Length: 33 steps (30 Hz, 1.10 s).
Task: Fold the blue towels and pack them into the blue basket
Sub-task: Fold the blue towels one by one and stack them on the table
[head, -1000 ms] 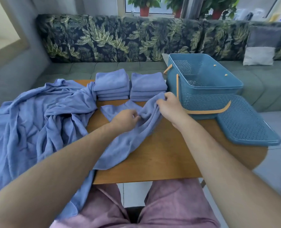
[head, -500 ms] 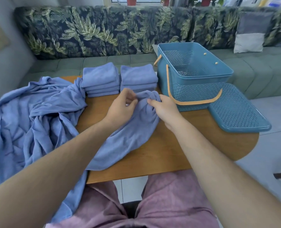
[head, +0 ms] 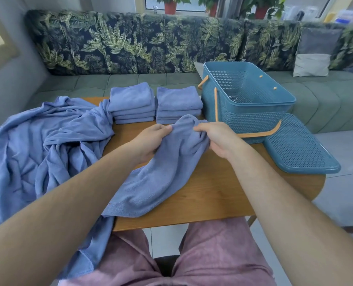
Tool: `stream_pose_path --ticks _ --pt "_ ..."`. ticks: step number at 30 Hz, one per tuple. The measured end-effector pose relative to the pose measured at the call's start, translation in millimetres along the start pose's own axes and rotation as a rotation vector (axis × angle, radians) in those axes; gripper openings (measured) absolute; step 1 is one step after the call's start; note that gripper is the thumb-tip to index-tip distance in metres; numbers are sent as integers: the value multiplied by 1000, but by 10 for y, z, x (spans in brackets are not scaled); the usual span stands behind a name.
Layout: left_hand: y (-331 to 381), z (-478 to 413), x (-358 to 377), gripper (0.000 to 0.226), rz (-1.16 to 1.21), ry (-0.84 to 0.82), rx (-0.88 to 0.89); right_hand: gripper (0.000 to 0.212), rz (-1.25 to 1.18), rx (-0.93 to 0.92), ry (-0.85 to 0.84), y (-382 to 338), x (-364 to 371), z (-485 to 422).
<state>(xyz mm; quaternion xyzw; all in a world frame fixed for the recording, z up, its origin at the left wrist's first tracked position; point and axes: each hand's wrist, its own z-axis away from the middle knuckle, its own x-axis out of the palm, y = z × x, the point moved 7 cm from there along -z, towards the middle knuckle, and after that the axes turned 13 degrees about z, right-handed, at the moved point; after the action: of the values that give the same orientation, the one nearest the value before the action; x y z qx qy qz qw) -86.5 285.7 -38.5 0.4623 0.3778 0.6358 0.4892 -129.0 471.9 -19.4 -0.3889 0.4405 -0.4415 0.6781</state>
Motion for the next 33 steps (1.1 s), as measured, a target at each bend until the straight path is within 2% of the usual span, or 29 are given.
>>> stream_pose_path --ticks 1,2,4,5,7,10,12,15,18,19,21,23,25,28,31,33 --pt "26 5 -116 21 21 74 26 14 -31 24 14 30 -48 3" --pt "46 18 -220 22 55 129 46 18 -60 52 27 85 -100 -3" --pt "84 71 -405 17 129 175 63 38 -86 113 71 220 -216 -12" --pt "92 103 -477 17 169 176 52 38 -118 129 95 267 -259 -1" --pt "77 151 -605 36 218 145 3 26 -208 131 112 364 -266 19" --pt "40 266 -657 48 240 38 -83 33 -278 151 -65 534 -27 116" --pt "-11 321 -683 39 318 -19 -129 34 -171 201 -179 721 176 226" --pt "-155 404 -751 33 414 9 -179 36 -110 194 -143 891 290 271" --pt "-247 445 -772 23 429 51 -174 36 -151 77 -147 887 326 266" --pt "-253 460 -776 21 416 63 -169 34 -69 35 -158 883 346 303" --pt "-247 485 -760 19 400 77 -175 31 253 -56 -131 908 394 383" --pt "-221 496 -741 16 374 88 -173 22 522 -135 -21 932 394 390" --pt "-137 489 -743 9 332 102 -147 18 598 -202 62 864 376 413" --pt "158 445 -781 8 295 99 -35 12 352 -224 146 536 239 440" --pt "610 439 -843 19 301 123 96 11 175 -222 190 -4 -19 364" --pt "939 473 -877 24 298 155 176 26 138 -240 186 -372 -191 269"
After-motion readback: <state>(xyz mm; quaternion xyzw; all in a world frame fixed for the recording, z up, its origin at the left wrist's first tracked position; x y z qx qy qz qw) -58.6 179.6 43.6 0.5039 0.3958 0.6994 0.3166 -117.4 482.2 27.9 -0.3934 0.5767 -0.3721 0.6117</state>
